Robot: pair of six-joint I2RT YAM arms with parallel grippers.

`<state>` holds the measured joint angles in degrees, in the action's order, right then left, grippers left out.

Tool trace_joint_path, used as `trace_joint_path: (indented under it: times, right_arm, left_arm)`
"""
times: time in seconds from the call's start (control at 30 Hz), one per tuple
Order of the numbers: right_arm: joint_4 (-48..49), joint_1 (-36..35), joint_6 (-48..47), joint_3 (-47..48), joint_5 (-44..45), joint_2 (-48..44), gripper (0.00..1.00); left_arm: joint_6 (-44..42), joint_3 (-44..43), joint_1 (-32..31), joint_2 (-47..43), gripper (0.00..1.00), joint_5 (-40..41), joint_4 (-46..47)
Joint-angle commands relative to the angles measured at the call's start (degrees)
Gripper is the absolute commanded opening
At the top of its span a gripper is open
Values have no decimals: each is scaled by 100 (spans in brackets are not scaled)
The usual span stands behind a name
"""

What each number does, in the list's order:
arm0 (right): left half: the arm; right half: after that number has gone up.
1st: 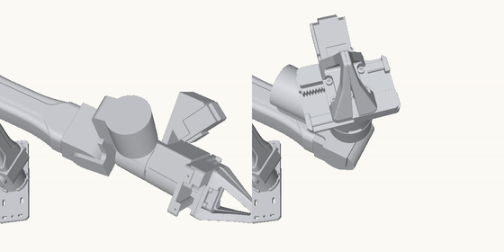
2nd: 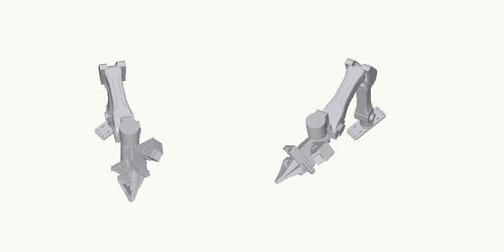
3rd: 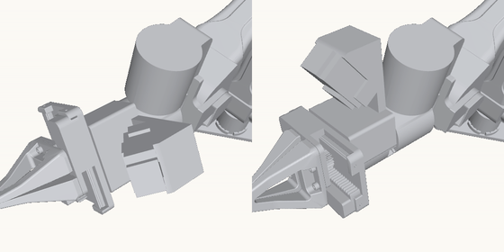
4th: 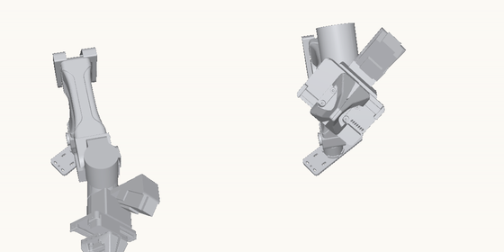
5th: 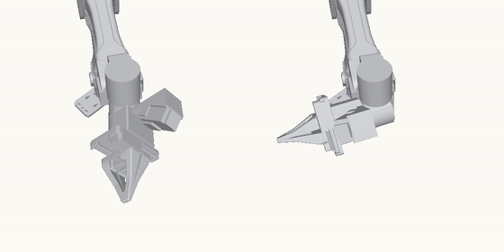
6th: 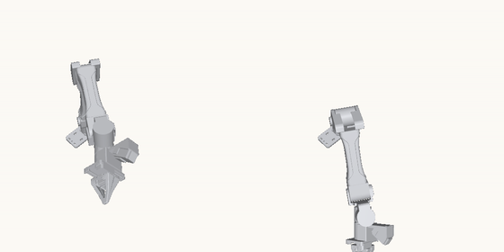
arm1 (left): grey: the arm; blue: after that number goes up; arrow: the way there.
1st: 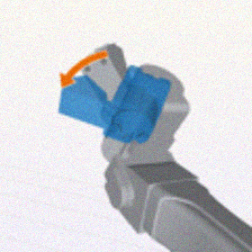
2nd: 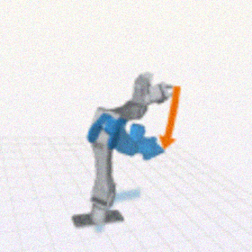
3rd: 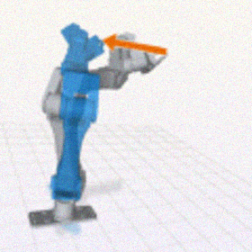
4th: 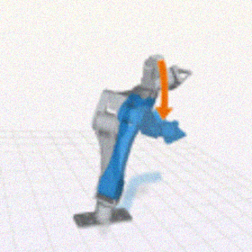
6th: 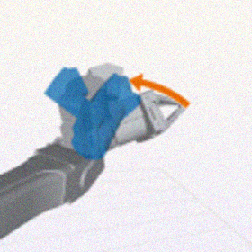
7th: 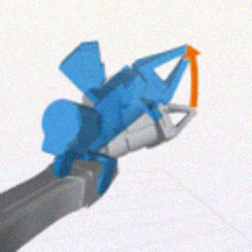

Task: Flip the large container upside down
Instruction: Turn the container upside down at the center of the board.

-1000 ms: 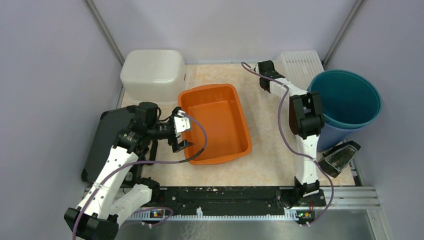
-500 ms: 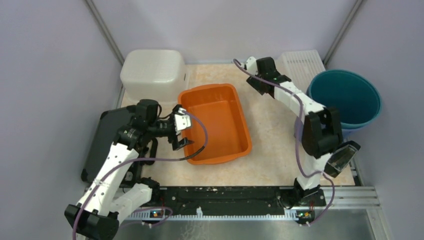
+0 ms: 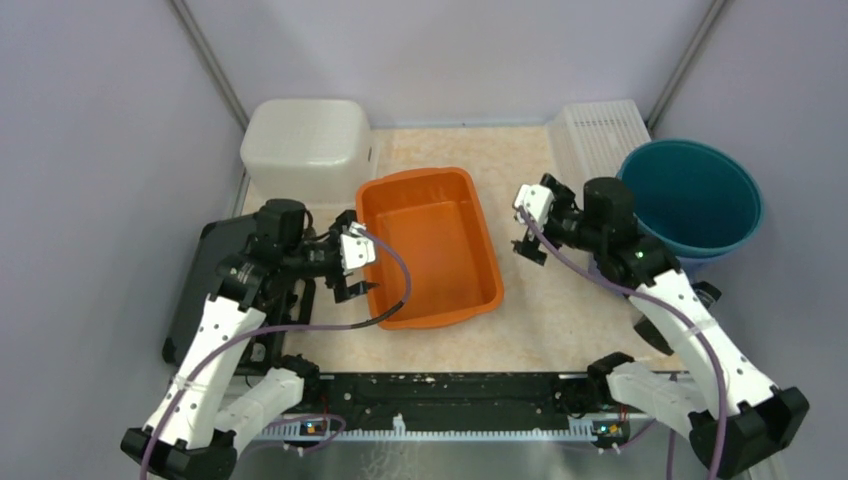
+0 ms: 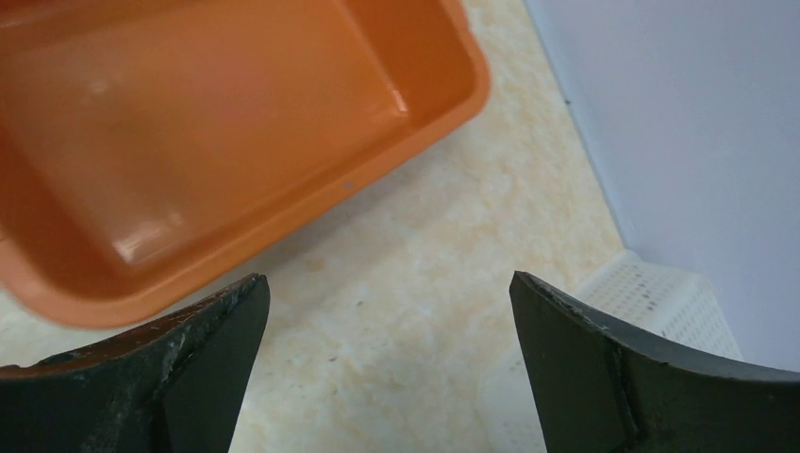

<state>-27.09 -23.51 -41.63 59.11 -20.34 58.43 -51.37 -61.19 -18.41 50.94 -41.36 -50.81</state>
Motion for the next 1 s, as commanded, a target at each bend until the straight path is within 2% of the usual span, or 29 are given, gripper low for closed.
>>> trace_joint_path:
  times: [0.0, 0.17, 0.5, 0.8, 0.97]
  right_arm:
    - [-459, -27, -734, -557, -1568, -802, 99]
    - [-1139, -66, -1204, -712, -2312, -1129, 99]
    - [-2238, -386, -1877, -640, -2856, -1116, 97]
    - [-692, -1208, -924, -1247, -2074, -785, 92]
    - [-454, -1585, -933, -1279, -1644, -660, 92]
  left_arm:
    - [-191, 84, 5, -291, 99, -346, -163]
    - [-182, 277, 9, -407, 99, -532, -107]
    - [49, 215, 20, -399, 99, -381, 5]
    - [15, 308, 102, -297, 99, -414, 72]
    - [-250, 228, 422, -139, 99, -751, -190]
